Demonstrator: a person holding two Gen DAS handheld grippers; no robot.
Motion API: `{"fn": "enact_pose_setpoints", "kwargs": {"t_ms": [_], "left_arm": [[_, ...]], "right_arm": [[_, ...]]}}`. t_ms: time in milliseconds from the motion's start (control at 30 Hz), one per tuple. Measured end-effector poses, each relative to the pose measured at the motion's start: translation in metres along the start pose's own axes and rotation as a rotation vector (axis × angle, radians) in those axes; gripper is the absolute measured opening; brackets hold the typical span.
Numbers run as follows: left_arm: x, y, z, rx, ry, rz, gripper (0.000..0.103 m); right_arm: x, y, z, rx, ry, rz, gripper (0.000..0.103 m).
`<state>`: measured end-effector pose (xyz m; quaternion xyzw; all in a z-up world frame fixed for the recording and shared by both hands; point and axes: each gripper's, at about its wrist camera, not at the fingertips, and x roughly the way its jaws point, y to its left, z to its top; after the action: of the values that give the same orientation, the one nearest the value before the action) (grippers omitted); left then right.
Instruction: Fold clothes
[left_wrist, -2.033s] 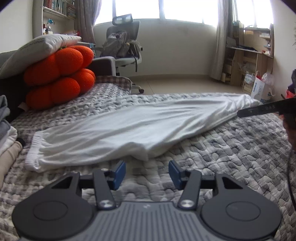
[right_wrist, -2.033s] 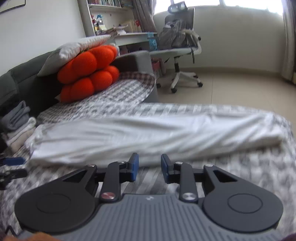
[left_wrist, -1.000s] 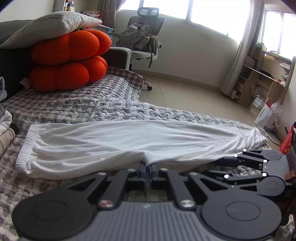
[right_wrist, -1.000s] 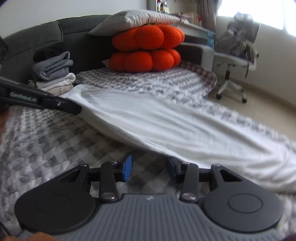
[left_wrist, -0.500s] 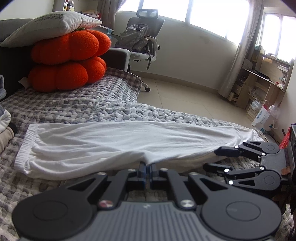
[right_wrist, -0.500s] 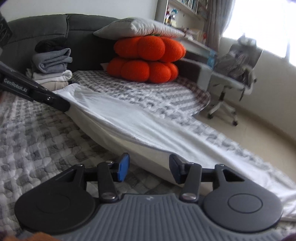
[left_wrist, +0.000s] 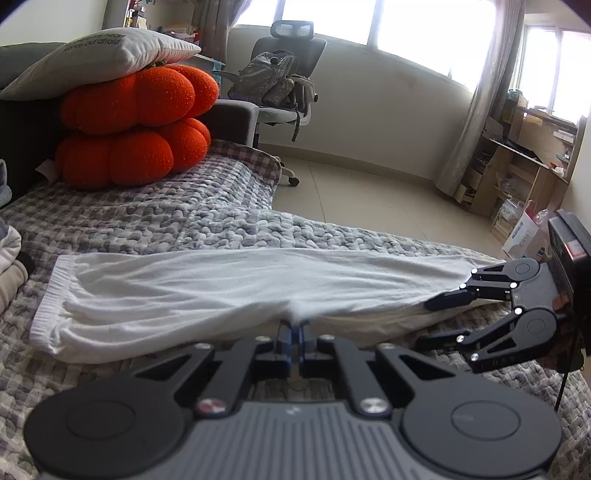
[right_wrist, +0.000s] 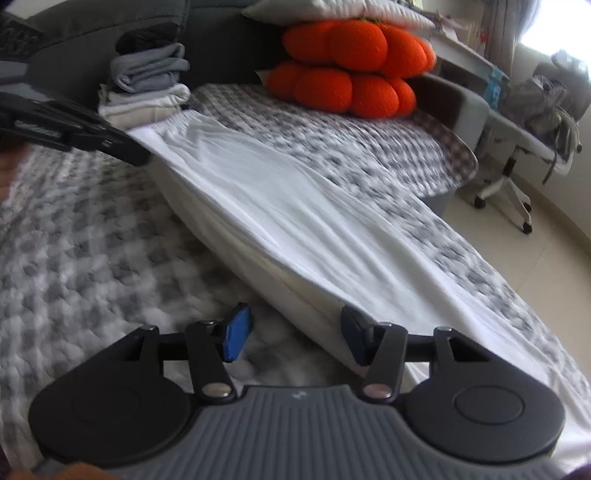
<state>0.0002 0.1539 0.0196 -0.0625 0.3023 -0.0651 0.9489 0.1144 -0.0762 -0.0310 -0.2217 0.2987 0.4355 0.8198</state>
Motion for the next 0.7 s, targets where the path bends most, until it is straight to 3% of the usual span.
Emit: {"fn": "enact_pose_setpoints", "kwargs": {"t_ms": [67,100,133,200,333,500,700], "left_arm": [[-0.001,-0.002,0.001,0.005,-0.005,0.001,0.002],[-0.002,-0.003,0.001,0.006,-0.007,0.002,0.001],[-0.002,-0.004,0.001,0.009,-0.009,0.002,0.001],[0.000,-0.006,0.001,0.014,-0.005,0.004,0.001],[0.001,-0.009,-0.007,0.028,0.016,-0.019,0.001],[0.011,-0.014,-0.020,0.086,0.055,0.017,0.004],[0.022,-0.027,-0.027,0.199,0.046,0.114,0.025]], "right_arm": [[-0.002,-0.002,-0.002,-0.007,0.005,0.007,0.036],[-0.004,0.000,-0.003,-0.016,0.006,0.011,0.017],[-0.006,0.001,-0.005,-0.023,0.005,0.011,0.010],[-0.009,0.002,-0.009,-0.037,0.006,-0.007,0.005],[-0.016,0.004,-0.013,-0.043,-0.001,-0.017,0.004],[-0.023,0.012,-0.018,-0.080,-0.006,-0.019,0.005],[-0.029,0.017,-0.024,-0.094,-0.021,-0.023,0.005]]}}
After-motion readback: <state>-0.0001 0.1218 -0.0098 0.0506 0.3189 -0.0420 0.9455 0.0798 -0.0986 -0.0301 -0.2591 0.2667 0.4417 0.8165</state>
